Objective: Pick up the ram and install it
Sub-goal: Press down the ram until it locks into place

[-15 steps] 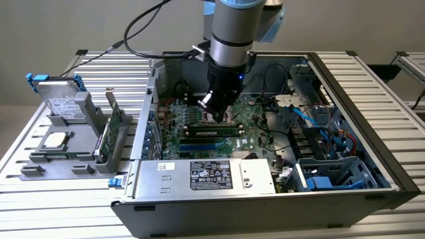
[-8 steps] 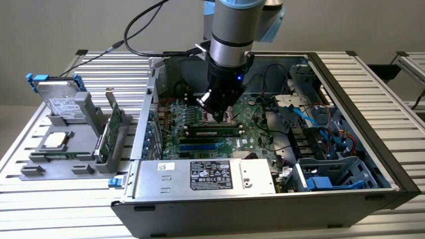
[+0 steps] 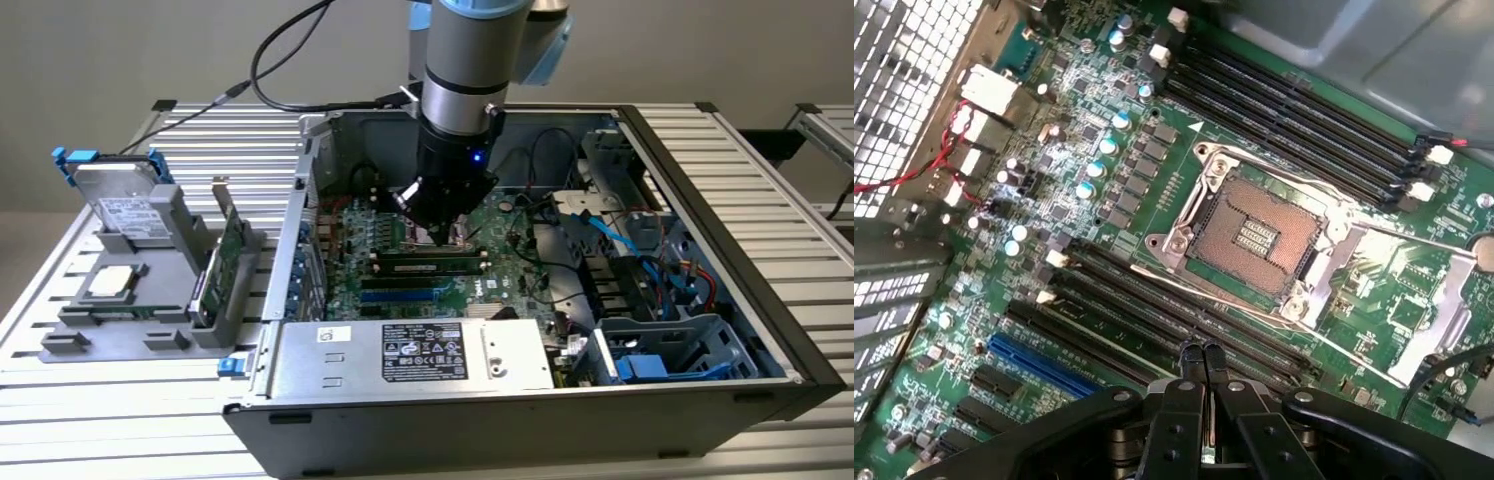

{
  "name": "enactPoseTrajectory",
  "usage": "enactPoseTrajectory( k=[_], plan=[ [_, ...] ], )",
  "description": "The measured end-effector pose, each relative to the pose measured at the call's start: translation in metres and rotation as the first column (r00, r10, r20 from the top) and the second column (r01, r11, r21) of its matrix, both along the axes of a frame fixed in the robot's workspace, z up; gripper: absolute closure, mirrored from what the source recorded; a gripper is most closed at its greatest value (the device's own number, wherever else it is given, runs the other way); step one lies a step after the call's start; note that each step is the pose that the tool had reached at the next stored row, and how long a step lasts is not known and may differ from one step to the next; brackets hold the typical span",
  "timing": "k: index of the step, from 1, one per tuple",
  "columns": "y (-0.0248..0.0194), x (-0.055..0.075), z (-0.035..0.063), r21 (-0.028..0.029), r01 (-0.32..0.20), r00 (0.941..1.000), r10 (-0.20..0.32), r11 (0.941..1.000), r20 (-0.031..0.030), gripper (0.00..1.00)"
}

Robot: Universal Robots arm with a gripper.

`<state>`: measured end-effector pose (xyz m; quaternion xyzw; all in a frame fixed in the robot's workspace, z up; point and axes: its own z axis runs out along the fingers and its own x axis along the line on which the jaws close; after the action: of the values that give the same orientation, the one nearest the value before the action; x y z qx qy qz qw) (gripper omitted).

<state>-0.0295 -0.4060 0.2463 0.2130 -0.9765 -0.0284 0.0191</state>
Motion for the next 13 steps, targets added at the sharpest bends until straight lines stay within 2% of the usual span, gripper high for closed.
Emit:
enactPoseTrajectory(
  k=[4,8,9,11,13],
  plan=[
    [0.0,0.0,0.0,0.0,0.06,0.9982,-0.06,0.9982,0.0,0.9],
    [0.0,0.0,0.0,0.0,0.119,0.9929,-0.119,0.9929,0.0,0.9],
    [0.0,0.0,0.0,0.0,0.134,0.991,-0.134,0.991,0.0,0.9],
    [0.0,0.0,0.0,-0.0001,0.194,0.981,-0.194,0.981,0.0,0.9],
    [0.0,0.0,0.0,-0.0001,0.223,0.9748,-0.223,0.9748,0.0,0.9]
  ],
)
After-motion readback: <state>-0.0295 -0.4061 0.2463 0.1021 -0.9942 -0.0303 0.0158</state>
